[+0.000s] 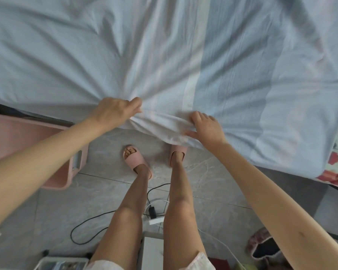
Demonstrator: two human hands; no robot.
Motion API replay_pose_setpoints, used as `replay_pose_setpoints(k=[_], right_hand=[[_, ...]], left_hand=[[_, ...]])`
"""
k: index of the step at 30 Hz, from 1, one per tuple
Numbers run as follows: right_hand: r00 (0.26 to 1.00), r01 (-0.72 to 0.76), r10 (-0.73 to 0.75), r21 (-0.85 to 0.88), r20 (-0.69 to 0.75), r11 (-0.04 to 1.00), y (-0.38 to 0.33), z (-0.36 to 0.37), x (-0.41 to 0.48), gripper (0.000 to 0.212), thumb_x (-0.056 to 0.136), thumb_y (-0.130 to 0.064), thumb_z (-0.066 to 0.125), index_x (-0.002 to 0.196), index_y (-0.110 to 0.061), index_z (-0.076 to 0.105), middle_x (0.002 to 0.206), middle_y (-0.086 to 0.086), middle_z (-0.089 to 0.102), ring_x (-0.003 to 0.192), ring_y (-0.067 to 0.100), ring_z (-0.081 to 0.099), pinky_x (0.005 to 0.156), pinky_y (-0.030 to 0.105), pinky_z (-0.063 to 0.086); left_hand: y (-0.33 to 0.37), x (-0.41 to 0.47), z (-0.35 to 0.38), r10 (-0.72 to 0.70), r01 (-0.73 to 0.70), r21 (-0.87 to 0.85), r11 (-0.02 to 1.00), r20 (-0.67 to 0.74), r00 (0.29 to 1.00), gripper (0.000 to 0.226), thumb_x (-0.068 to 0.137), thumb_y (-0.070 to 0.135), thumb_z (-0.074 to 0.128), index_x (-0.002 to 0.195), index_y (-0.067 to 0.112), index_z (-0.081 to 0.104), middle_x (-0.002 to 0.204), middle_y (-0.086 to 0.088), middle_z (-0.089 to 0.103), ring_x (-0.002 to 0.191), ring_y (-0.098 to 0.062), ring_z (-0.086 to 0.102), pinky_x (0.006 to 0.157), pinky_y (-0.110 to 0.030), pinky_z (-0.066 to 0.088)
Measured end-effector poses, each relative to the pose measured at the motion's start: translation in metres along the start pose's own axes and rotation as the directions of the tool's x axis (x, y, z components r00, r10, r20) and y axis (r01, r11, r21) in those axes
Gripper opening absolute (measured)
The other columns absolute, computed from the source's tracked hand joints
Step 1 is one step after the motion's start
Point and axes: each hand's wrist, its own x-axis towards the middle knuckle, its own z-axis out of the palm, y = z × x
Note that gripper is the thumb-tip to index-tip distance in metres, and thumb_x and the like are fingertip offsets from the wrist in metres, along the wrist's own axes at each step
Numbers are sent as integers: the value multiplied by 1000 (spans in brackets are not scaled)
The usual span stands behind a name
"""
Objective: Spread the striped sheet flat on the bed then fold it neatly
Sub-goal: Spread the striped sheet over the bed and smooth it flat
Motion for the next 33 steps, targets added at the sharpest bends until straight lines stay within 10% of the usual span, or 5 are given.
replay_pose_setpoints(k=[4,14,19,25,33], right_hand=[[980,-148,168,-171,107,974,38,2,-16,29,83,-27,69,98,-4,59,103,12,55,94,33,54,79,40,40],[993,-57,47,-91,-107,994,59,-33,-60,26,94,-33,39,86,-10,45,42,7,47,30,27,46,39,21,26],[948,121,-141,-87,-287,989,74,-46,-52,58,100,-47,33,62,-7,52,37,3,39,28,21,38,35,20,26],[916,104,-117,-55,-383,993,87,-76,-20,48,85,-47,58,62,-6,48,43,3,38,35,22,40,40,23,30],[968,-95,125,-145,219,985,104,-59,7,33,89,-32,63,114,-11,58,118,10,55,108,30,54,85,38,38]], left_hand=[[-6,6,-12,107,-102,-52,993,106,989,44,77,43,67,70,6,44,43,5,20,33,-12,20,46,-11,4],[1,4,-12,-30,50,-54,997,324,946,46,79,42,70,70,12,37,46,7,22,38,-8,21,43,-24,10],[-7,9,-32,47,-19,-120,993,237,970,52,69,54,61,63,16,25,47,14,8,33,-11,16,42,-16,6],[-27,32,-37,-80,87,-85,993,86,993,54,69,40,78,62,13,32,45,7,20,37,-19,32,43,-23,24],[-20,66,-18,-549,522,181,833,162,820,23,88,3,56,108,-4,51,109,-28,57,105,-41,54,79,-43,37]])
